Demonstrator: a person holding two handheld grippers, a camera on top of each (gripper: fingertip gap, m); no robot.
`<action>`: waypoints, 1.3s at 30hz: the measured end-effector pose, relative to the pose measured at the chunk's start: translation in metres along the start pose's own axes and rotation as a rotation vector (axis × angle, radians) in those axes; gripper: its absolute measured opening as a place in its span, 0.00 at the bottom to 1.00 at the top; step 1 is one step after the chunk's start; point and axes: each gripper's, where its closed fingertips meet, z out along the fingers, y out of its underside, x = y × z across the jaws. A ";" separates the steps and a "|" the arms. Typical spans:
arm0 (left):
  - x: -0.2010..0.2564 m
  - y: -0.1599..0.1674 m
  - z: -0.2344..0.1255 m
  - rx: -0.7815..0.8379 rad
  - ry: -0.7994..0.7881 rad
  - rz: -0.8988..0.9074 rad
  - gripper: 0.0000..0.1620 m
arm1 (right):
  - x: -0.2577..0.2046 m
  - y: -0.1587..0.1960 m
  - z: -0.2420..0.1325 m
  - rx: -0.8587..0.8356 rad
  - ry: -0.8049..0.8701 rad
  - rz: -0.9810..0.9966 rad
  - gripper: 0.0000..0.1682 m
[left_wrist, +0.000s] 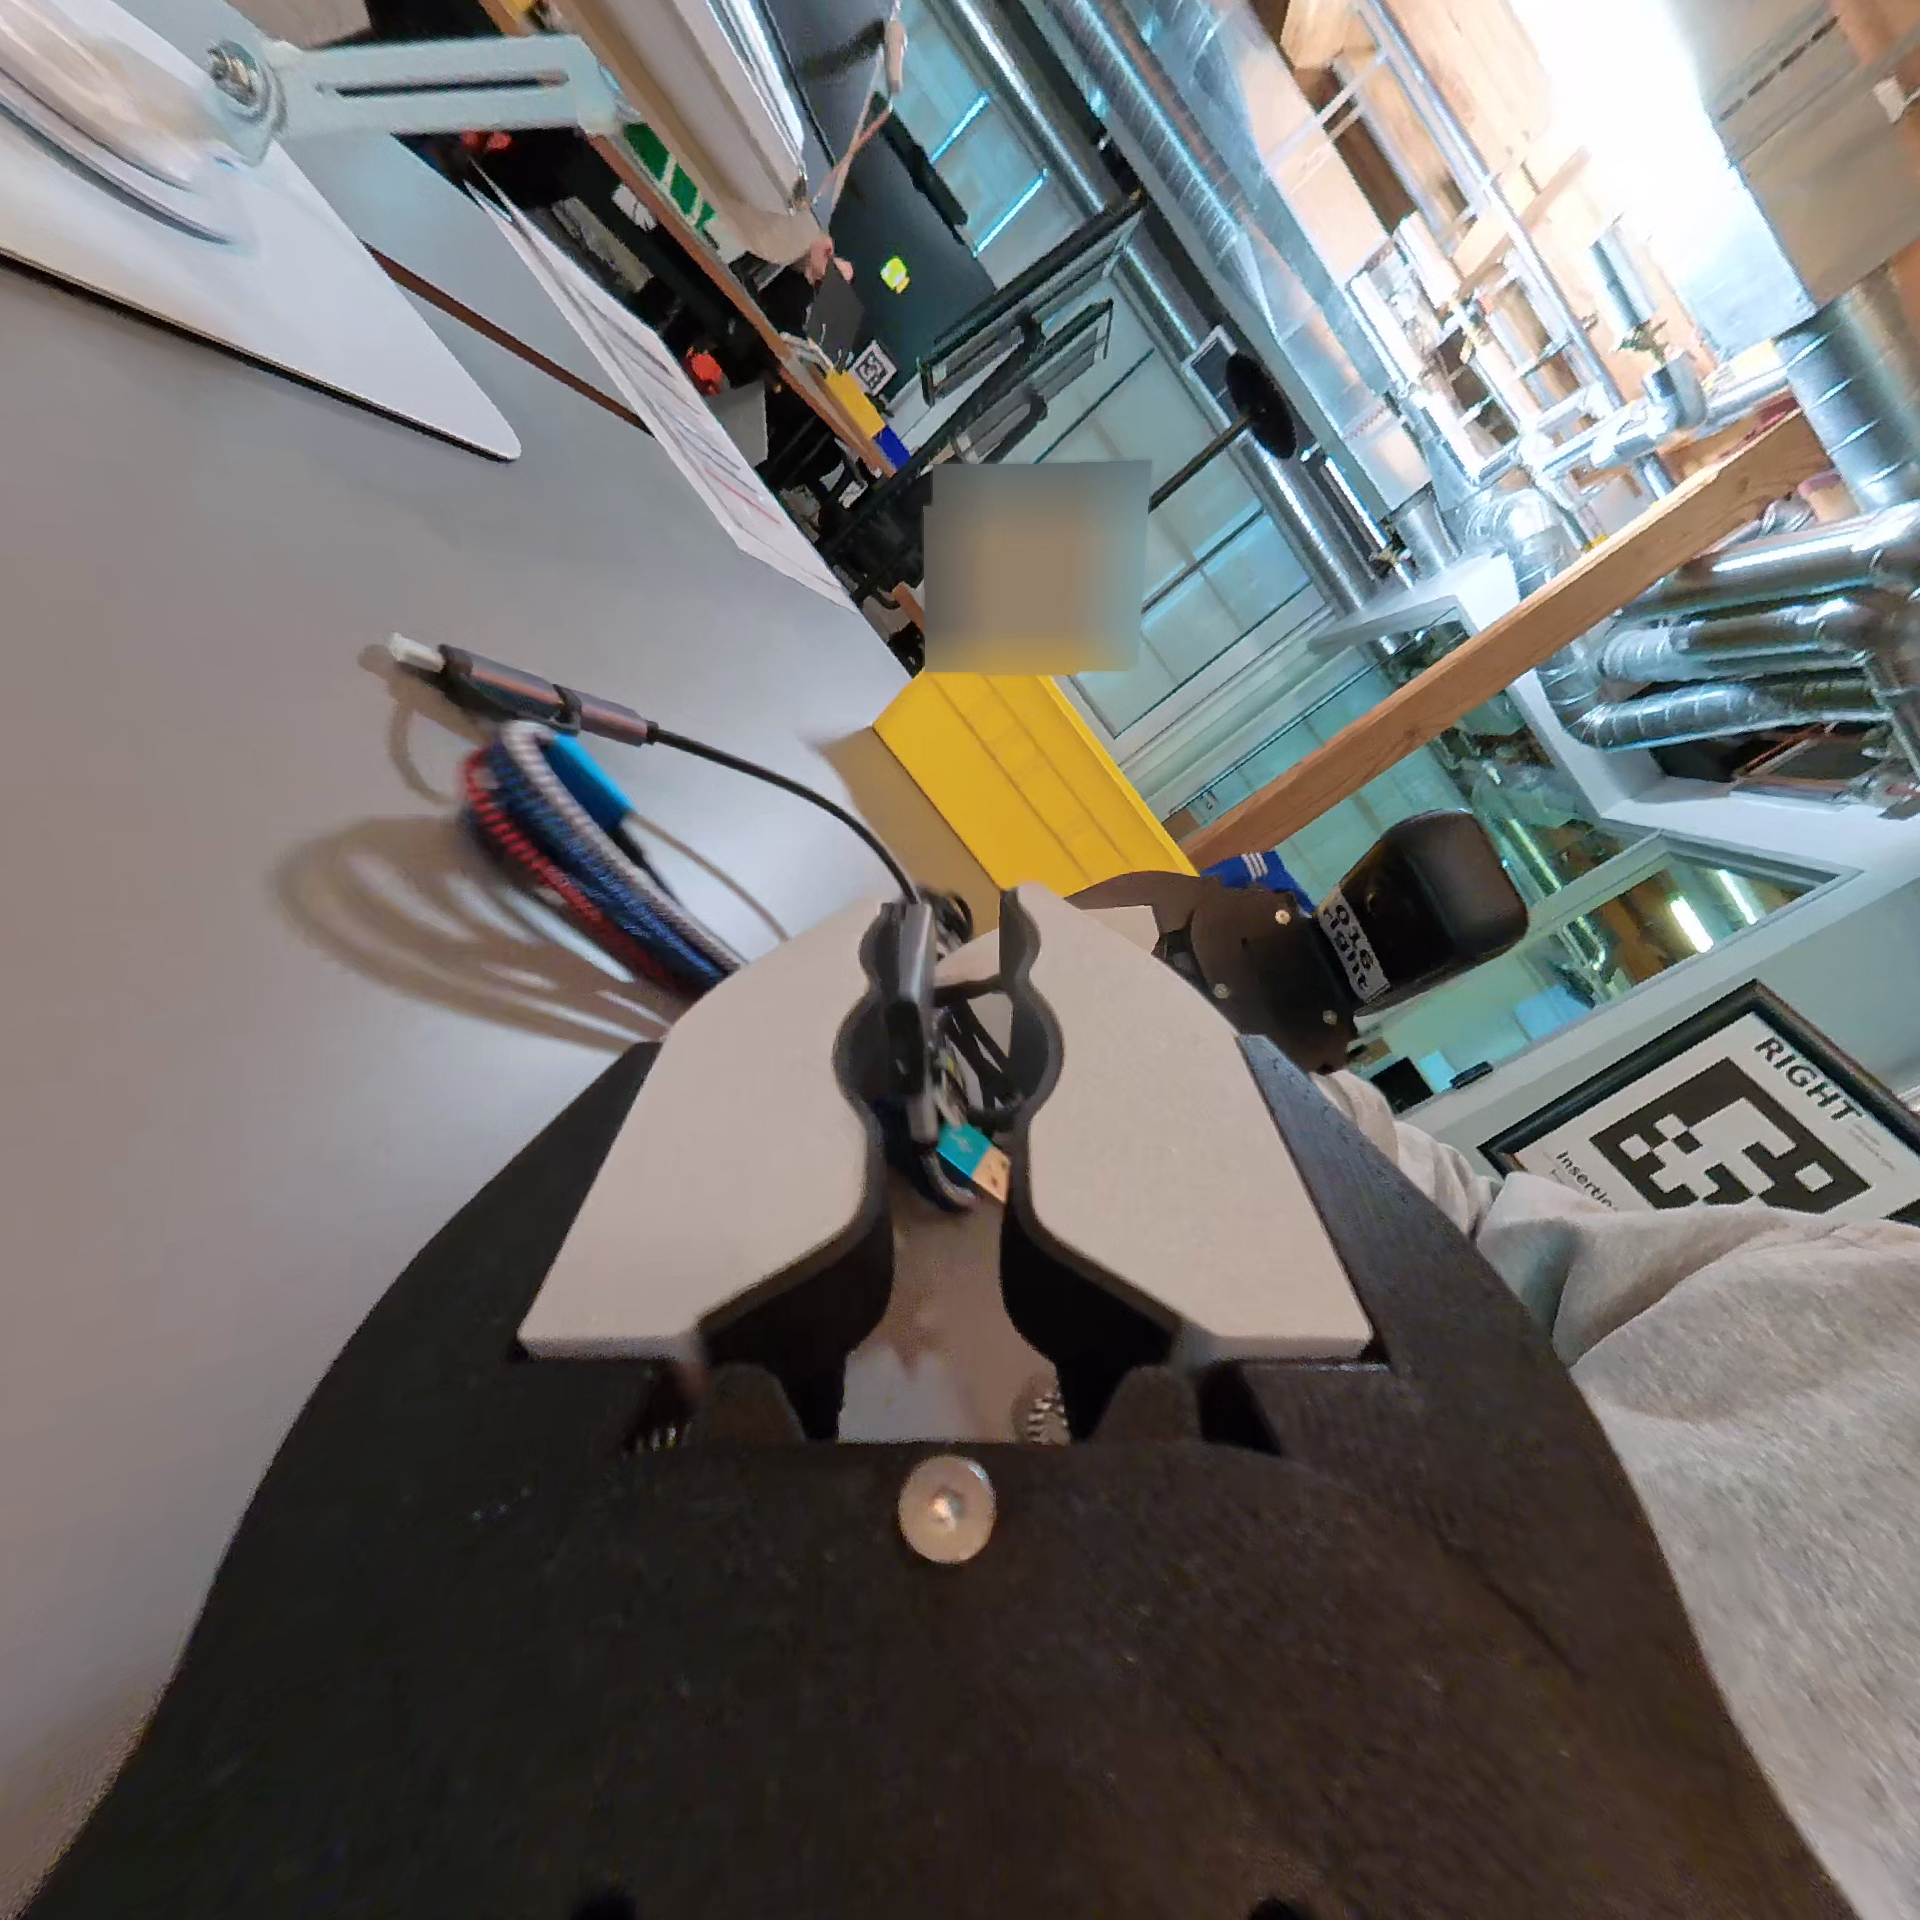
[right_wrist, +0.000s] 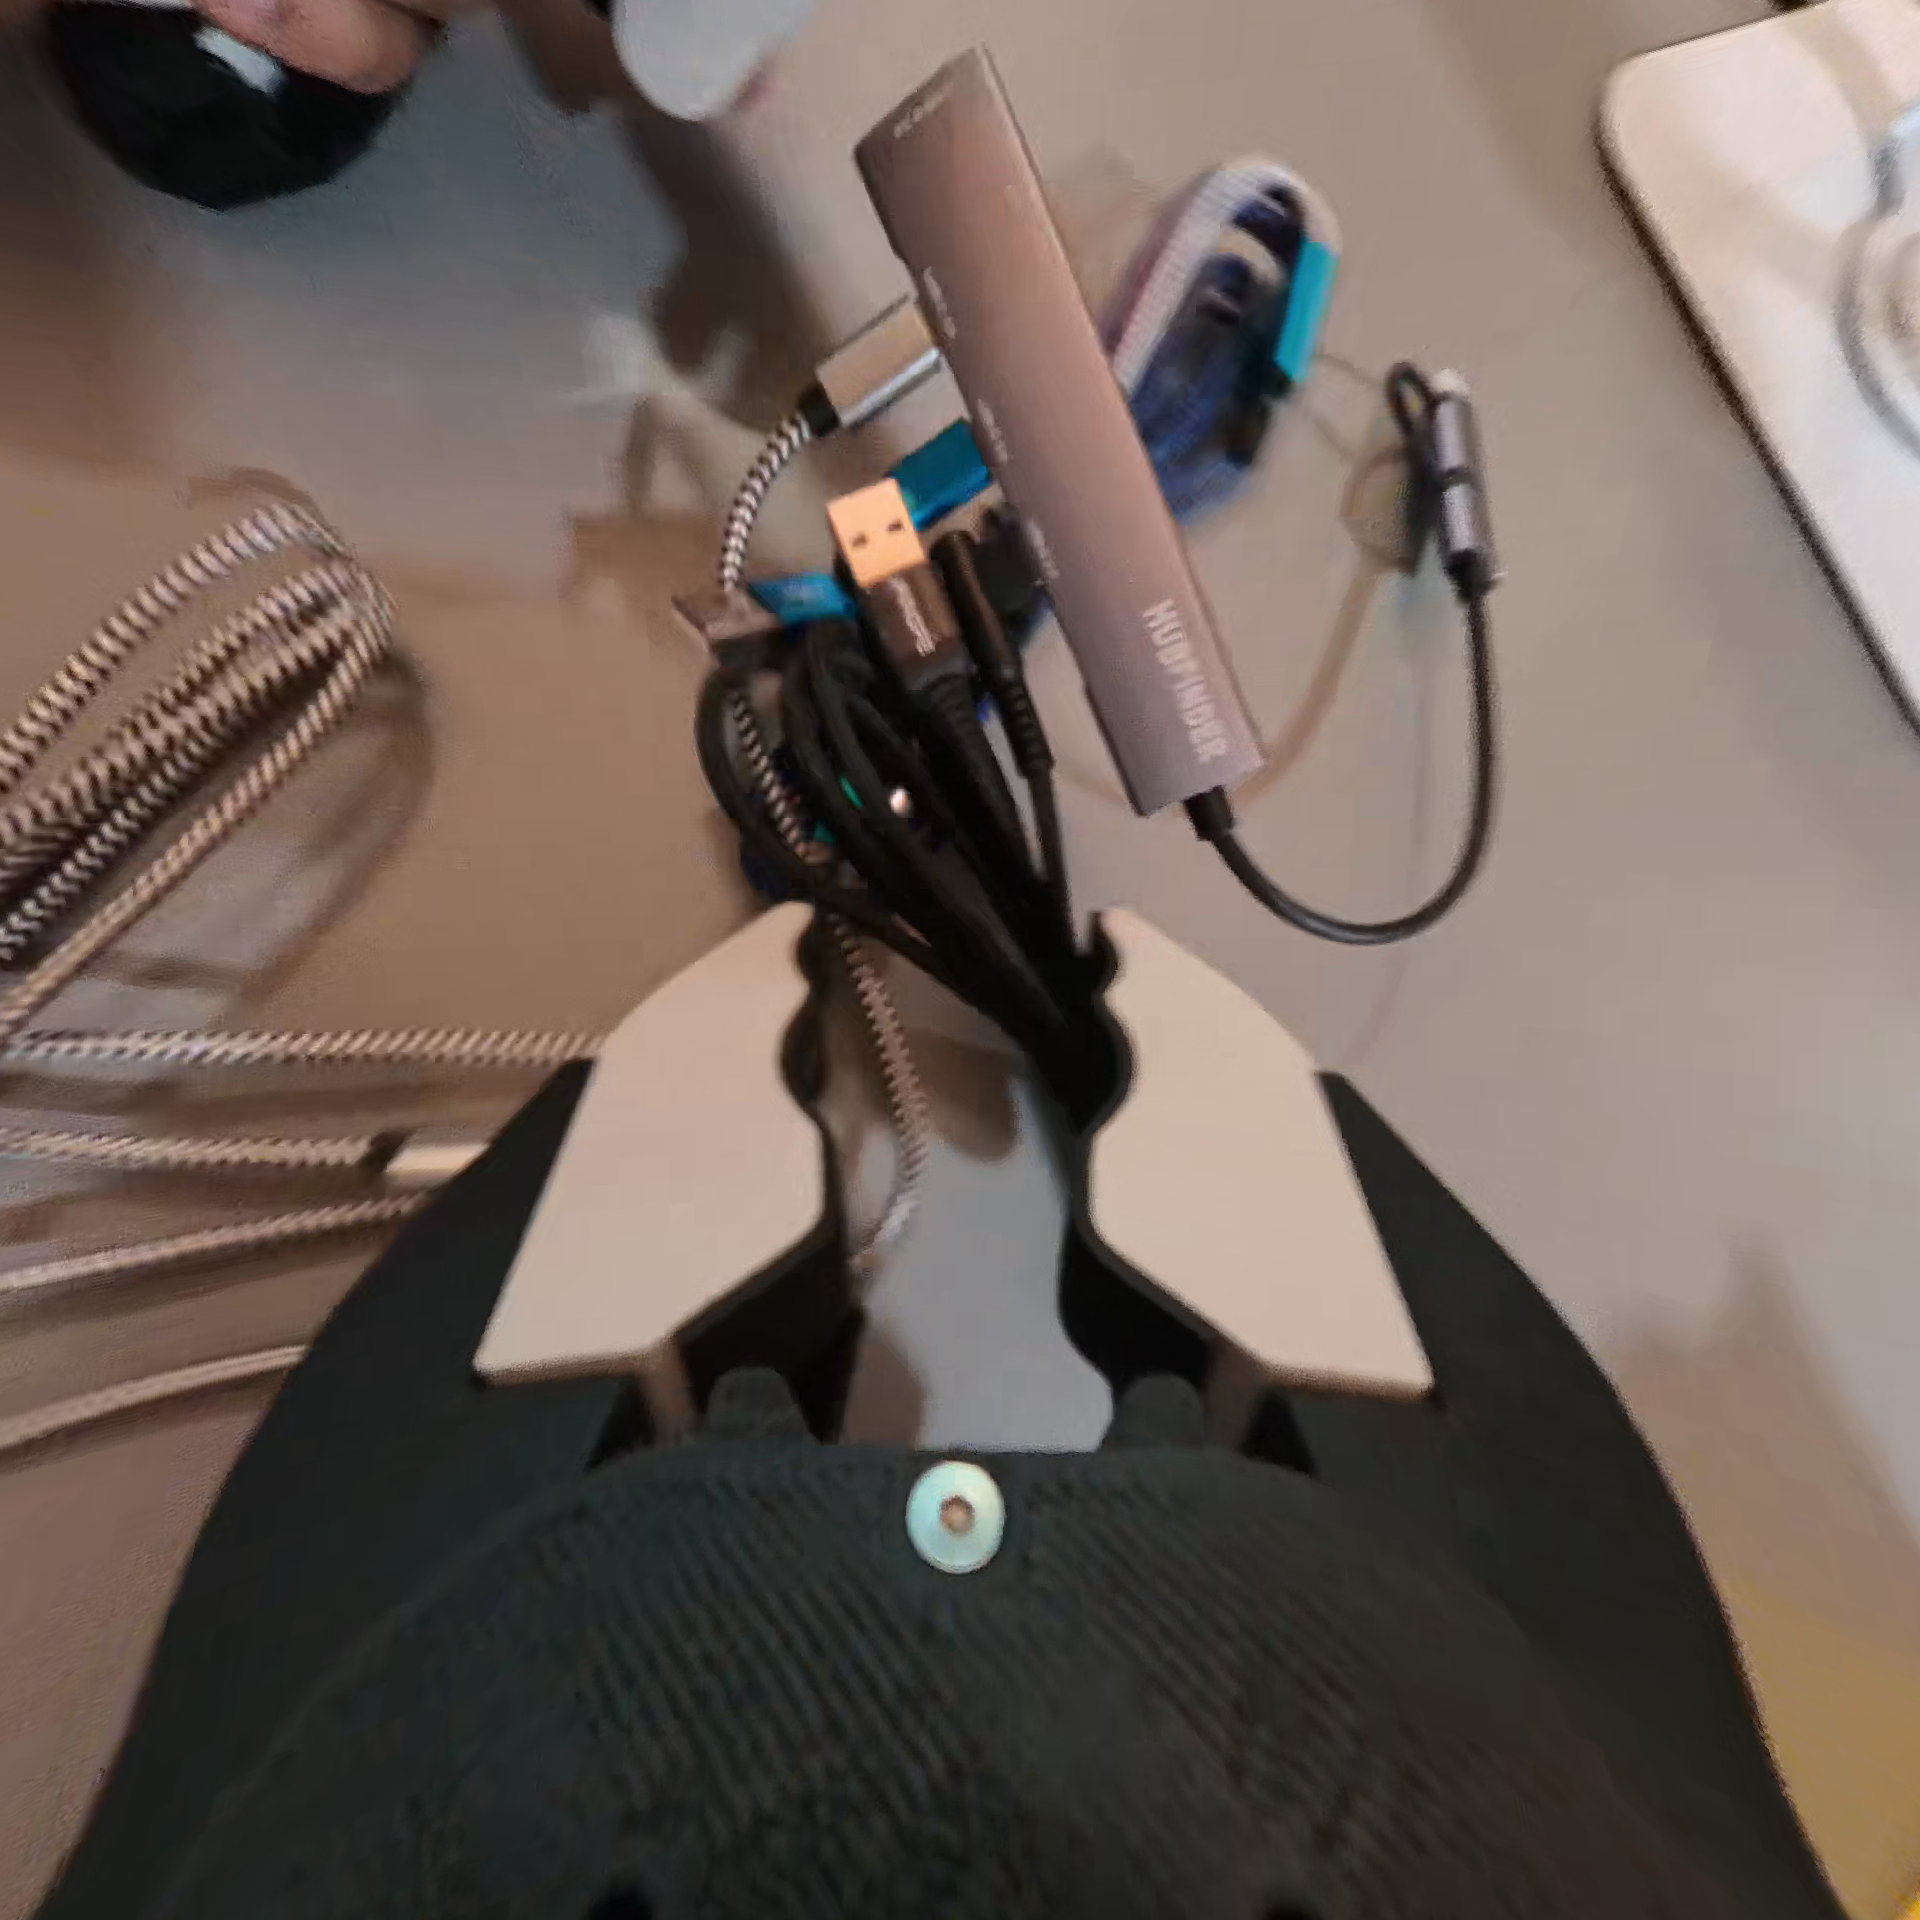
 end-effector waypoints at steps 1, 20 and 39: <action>0.000 -0.002 -0.001 0.012 0.005 -0.008 0.11 | 0.007 0.002 -0.002 0.001 0.033 -0.005 0.21; -0.003 -0.007 -0.004 0.048 0.033 -0.059 0.13 | 0.020 -0.014 -0.034 0.178 -0.118 0.234 0.39; -0.004 -0.005 -0.002 0.033 0.034 -0.071 0.14 | -0.011 0.007 0.018 -0.103 -0.118 0.164 0.87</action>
